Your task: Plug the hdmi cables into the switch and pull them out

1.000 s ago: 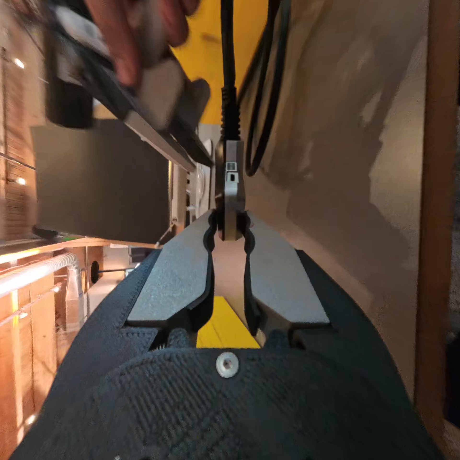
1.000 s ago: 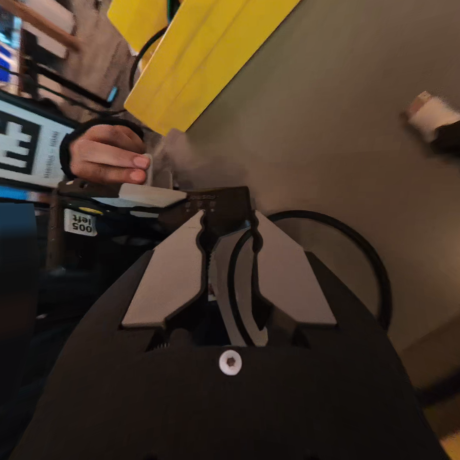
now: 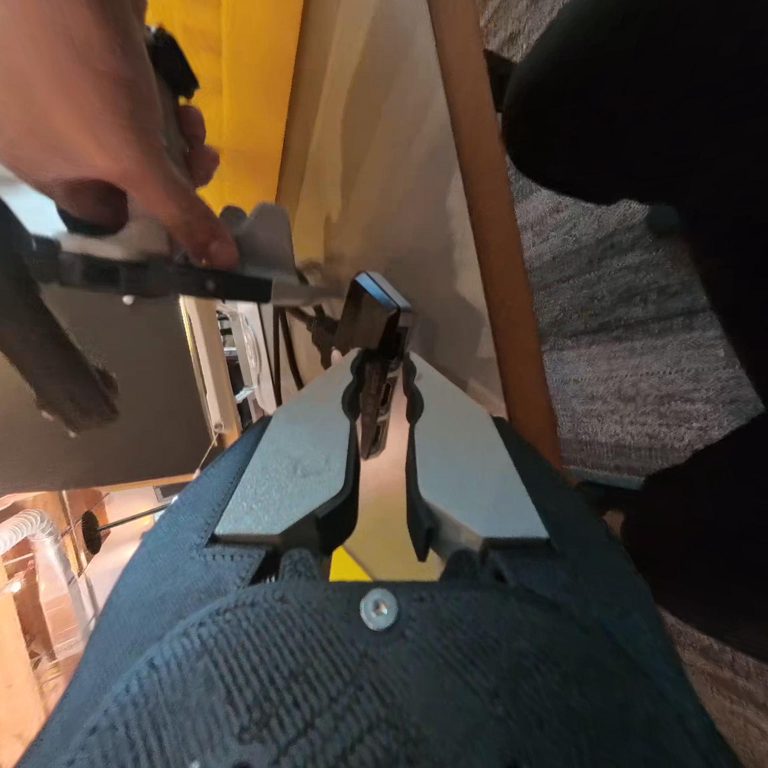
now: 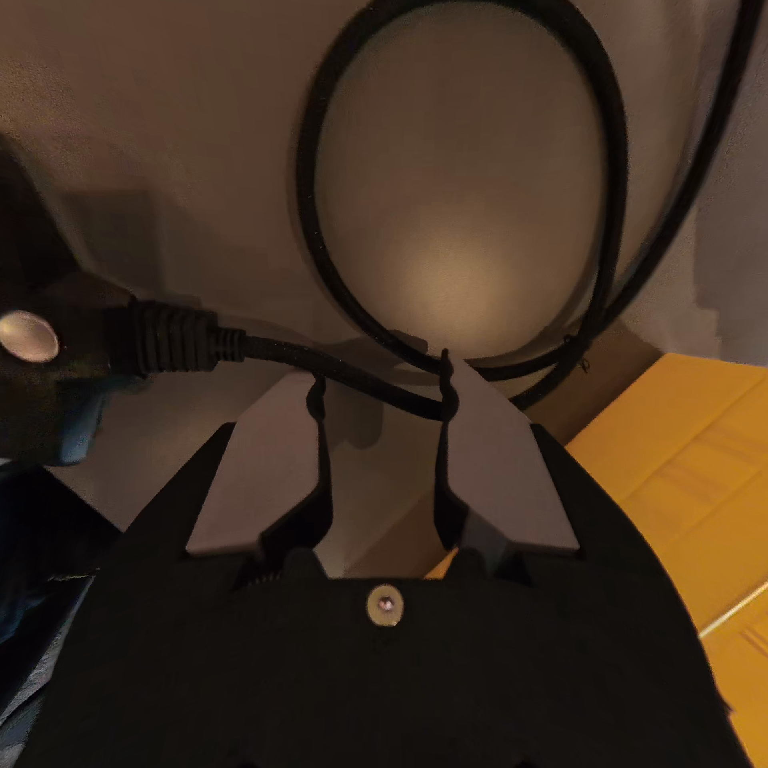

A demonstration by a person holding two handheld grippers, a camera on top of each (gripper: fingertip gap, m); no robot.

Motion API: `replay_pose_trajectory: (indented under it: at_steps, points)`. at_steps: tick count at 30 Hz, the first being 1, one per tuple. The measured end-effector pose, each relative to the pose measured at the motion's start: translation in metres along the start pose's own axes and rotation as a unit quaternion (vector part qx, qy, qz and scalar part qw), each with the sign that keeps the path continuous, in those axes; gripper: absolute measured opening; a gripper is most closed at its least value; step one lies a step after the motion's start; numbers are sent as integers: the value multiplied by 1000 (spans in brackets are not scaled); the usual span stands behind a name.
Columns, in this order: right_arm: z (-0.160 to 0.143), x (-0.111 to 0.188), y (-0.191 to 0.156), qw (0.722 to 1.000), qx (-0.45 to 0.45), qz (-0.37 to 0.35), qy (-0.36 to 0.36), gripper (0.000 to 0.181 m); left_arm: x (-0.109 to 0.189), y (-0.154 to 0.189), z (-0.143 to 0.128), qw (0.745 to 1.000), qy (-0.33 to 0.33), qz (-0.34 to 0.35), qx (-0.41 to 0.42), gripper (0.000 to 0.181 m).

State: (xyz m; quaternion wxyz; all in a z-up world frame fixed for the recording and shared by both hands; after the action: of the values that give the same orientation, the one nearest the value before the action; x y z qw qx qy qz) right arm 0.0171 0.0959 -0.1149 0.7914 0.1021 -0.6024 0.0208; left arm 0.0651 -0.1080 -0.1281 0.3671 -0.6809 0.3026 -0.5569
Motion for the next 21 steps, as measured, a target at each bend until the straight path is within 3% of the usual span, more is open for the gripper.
replay_pose_trajectory:
  at_steps: [4, 7, 10, 13, 17, 21]
  points:
    - [-4, 0, 7, 998, 33, -53, -9, 53, -20, 6, 5, 999, 5, -6, 32, 5]
    - [-17, 5, 14, 999, 22, -38, -8, 52, -19, 3, -1, 996, 31, -2, 82, 0]
    - [-32, 8, 19, 1000, 0, -15, 8, 47, -2, -2, -17, 989, 80, -39, 120, 0]
    - [-47, 12, 19, 999, -9, -16, 26, 43, 19, -5, -54, 980, 73, -52, 176, 1]
    - [-57, 20, 10, 998, -26, 14, 52, 40, 50, -11, -95, 968, 54, -3, 244, 2]
    - [-64, 32, 2, 997, -30, 25, 70, 40, 74, -12, -113, 966, 28, 26, 257, 3]
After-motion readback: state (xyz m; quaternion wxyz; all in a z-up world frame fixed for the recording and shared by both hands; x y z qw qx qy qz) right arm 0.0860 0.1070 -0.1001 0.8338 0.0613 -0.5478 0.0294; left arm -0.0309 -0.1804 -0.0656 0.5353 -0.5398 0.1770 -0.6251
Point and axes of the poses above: each gripper's, where its closed fingertips meet, x back along the fingers, z out of its top, y = z × x across the jaws, the point moved 10 cm from there along x, back along the fingers, and after that the axes turned 15 degrees about -x, right-handed, at the moved point
